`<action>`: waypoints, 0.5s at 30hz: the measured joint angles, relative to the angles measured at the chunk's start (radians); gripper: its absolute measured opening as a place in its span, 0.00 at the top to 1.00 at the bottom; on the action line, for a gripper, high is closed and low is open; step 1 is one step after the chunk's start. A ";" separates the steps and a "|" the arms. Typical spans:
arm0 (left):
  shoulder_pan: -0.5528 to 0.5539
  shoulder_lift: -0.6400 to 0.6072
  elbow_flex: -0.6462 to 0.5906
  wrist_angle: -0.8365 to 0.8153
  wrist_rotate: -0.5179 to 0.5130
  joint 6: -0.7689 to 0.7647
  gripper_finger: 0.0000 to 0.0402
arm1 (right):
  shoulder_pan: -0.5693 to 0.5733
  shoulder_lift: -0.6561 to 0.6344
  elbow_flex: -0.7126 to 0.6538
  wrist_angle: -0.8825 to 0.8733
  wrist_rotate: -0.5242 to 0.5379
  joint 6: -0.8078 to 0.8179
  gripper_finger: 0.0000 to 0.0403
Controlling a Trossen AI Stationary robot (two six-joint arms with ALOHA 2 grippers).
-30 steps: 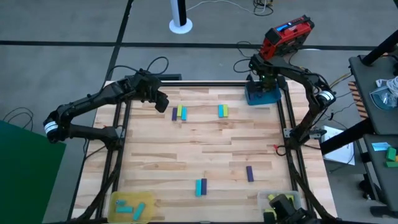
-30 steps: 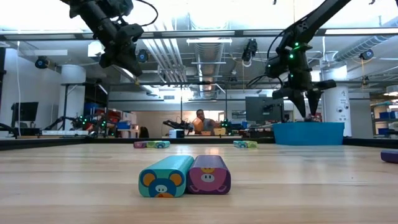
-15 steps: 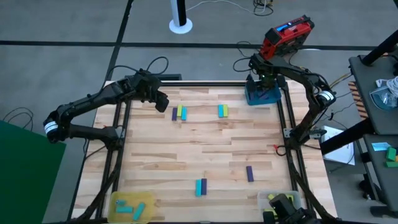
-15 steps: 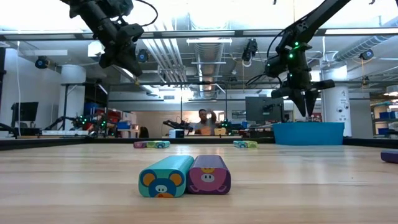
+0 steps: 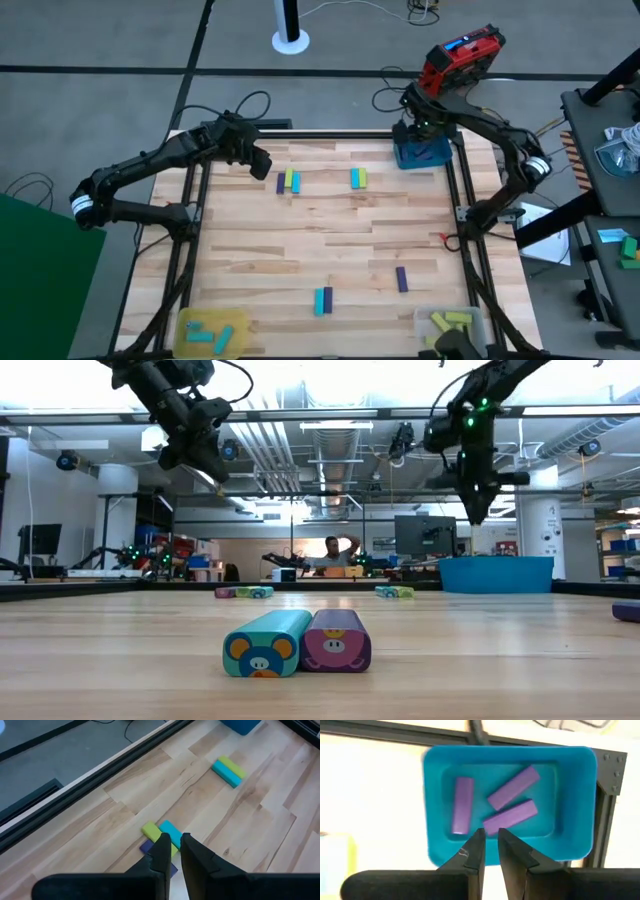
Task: Sort blocks
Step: Put the violet block into the blue bin
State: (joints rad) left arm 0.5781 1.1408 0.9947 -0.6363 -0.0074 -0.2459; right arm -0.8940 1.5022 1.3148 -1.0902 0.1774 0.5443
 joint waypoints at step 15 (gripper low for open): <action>0.000 0.000 0.000 0.000 0.023 -0.009 0.95 | 0.324 -0.142 0.000 0.004 -0.155 0.096 0.93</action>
State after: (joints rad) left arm 0.5777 1.1408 0.9947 -0.6365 0.0158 -0.2545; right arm -0.5701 1.3599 1.3148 -1.0863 0.0224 0.6402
